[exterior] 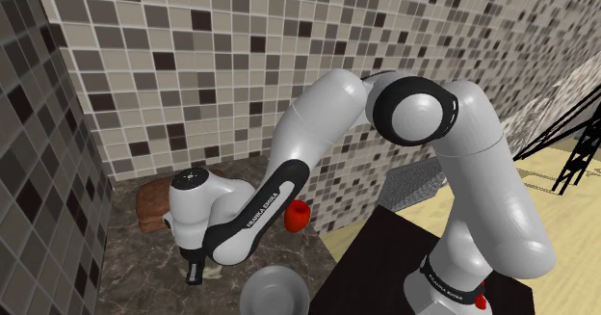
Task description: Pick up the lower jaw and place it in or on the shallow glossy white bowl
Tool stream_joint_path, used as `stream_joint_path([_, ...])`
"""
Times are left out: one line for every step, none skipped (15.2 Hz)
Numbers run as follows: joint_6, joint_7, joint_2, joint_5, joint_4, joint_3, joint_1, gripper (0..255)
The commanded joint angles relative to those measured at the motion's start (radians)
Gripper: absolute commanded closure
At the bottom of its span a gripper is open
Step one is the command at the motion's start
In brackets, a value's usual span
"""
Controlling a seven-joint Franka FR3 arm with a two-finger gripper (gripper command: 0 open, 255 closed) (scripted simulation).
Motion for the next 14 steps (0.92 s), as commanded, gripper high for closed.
stream_joint_path([0.0,0.0,0.0,0.0,-0.001,-0.002,-0.001,255])
stream_joint_path([0.0,0.001,0.002,-0.001,0.001,-0.002,0.0,255])
stream_joint_path([-0.008,-0.002,-0.01,0.003,-0.003,0.002,-0.003,255])
stream_joint_path([-0.016,-0.004,-0.021,0.006,-0.006,0.006,-0.006,255])
stream_joint_path([-0.024,-0.006,-0.032,0.01,-0.009,0.009,-0.009,255])
stream_joint_path([-0.032,-0.009,-0.042,0.013,-0.012,0.013,-0.011,255])
stream_joint_path([-0.04,-0.011,-0.053,0.017,-0.014,0.017,-0.014,255])
stream_joint_path([-0.049,-0.014,-0.064,0.021,-0.017,0.02,-0.017,255])
stream_joint_path([-0.057,-0.016,-0.074,0.024,-0.019,0.024,-0.019,255])
stream_joint_path([-0.066,-0.019,-0.085,0.028,-0.021,0.027,-0.022,255])
stream_joint_path([-0.074,-0.021,-0.095,0.032,-0.022,0.031,-0.025,255])
stream_joint_path([-0.083,-0.024,-0.106,0.036,-0.024,0.034,-0.027,255])
stream_joint_path([-0.092,-0.026,-0.116,0.04,-0.025,0.038,-0.03,255])
stream_joint_path([-0.101,-0.029,-0.126,0.044,-0.026,0.041,-0.032,255])
